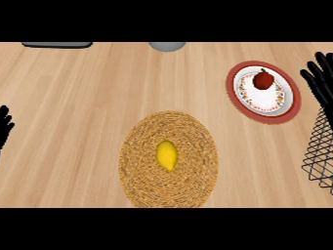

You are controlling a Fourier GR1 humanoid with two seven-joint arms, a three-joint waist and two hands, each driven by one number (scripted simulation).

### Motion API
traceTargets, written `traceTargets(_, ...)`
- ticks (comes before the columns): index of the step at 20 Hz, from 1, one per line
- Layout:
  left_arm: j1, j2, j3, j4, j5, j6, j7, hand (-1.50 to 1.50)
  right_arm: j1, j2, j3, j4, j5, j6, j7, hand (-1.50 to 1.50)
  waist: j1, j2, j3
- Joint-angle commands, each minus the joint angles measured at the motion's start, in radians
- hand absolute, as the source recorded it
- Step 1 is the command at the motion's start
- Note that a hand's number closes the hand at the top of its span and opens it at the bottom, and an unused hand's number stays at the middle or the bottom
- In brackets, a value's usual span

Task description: Pick the lemon from the placemat and place it in the basket

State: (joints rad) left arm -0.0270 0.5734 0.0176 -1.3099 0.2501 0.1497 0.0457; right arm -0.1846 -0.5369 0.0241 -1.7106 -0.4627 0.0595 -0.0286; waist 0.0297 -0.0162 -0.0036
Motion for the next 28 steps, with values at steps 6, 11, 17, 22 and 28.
traceTargets(6, -0.221, -0.053, -0.158, -0.202, -0.042, -0.141, -0.113, 0.00, -0.222, 0.127, 0.330, 0.118, 0.207, -0.015, 0.154, 1.50, 0.022, 0.034, 0.000)
traceTargets(11, -0.194, -0.139, -0.232, -0.211, -0.058, -0.125, -0.100, 0.00, -0.211, 0.385, 0.666, 0.141, 0.492, -0.105, -0.008, -1.50, 0.018, 0.021, 0.003)
traceTargets(17, -0.162, -0.140, -0.222, -0.187, -0.056, -0.133, -0.110, 0.00, -0.309, 0.511, 0.789, 0.257, 0.883, -0.396, 0.267, -1.50, -0.019, 0.007, 0.000)
traceTargets(22, -0.147, -0.123, -0.207, -0.214, -0.046, -0.136, -0.086, 0.00, -0.533, 0.501, 0.755, 0.259, 1.118, -0.339, 0.623, -1.50, -0.031, -0.010, -0.002)
traceTargets(28, -0.174, -0.133, -0.215, -0.216, -0.069, -0.119, -0.066, 0.00, -0.701, 0.442, 0.781, 0.246, 1.086, 0.121, 0.896, -1.50, -0.040, -0.006, -0.001)
